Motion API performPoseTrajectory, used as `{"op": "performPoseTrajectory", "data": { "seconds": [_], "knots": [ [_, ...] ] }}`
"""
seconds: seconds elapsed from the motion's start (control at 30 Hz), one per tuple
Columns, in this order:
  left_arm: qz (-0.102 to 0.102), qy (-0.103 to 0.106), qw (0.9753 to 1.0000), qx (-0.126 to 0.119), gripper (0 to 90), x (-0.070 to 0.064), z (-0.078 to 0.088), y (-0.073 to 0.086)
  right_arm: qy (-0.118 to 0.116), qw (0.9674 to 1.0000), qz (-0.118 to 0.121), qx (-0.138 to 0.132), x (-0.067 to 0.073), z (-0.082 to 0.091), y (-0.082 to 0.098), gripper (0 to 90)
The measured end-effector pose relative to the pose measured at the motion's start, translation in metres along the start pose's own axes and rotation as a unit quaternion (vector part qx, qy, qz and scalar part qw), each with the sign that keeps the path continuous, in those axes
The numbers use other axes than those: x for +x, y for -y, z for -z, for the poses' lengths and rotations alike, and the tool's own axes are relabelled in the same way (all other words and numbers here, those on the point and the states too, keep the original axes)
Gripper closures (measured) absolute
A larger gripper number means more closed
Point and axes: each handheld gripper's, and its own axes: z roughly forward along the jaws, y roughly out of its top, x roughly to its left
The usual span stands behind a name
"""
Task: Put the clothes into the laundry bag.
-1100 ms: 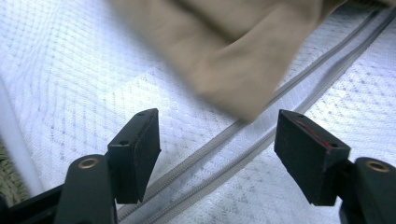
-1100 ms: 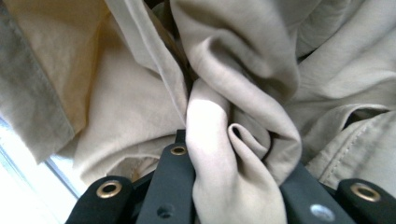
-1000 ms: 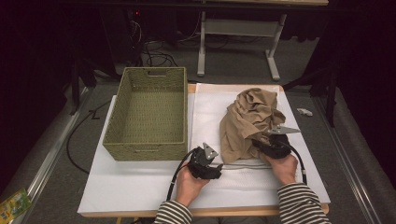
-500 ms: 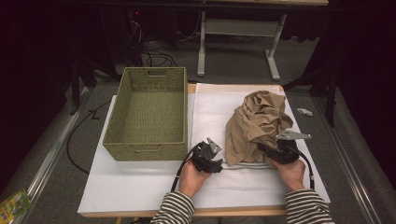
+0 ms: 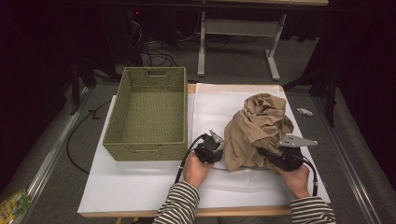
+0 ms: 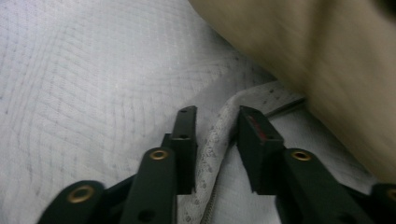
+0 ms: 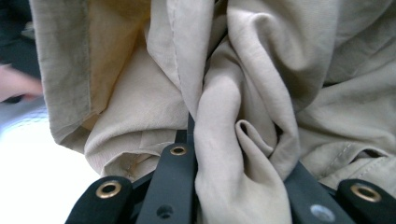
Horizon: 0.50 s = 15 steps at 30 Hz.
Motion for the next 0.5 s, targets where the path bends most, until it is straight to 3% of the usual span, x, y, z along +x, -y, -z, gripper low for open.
{"op": "performPoseTrajectory", "data": {
  "seconds": [0.13, 0.27, 0.3, 0.5],
  "knots": [
    [0.012, 0.004, 0.9999, 0.009, 85.3, 0.004, -0.005, -0.008, -0.012, 0.9998, 0.018, -0.005, 0.011, 0.01, 0.004, 82.0],
    [0.039, 0.022, 0.9989, 0.013, 88.4, 0.012, -0.008, -0.014, -0.02, 0.9994, 0.028, -0.006, 0.016, 0.015, 0.009, 82.0],
    [0.052, 0.03, 0.9982, 0.007, 88.7, 0.015, -0.008, -0.017, -0.02, 0.9993, 0.031, -0.004, 0.02, 0.016, 0.013, 82.0],
    [0.086, 0.06, 0.9941, -0.03, 88.9, 0.022, 0.006, -0.033, -0.021, 0.9985, 0.049, 0.014, 0.029, 0.012, 0.025, 82.0]
  ]
}}
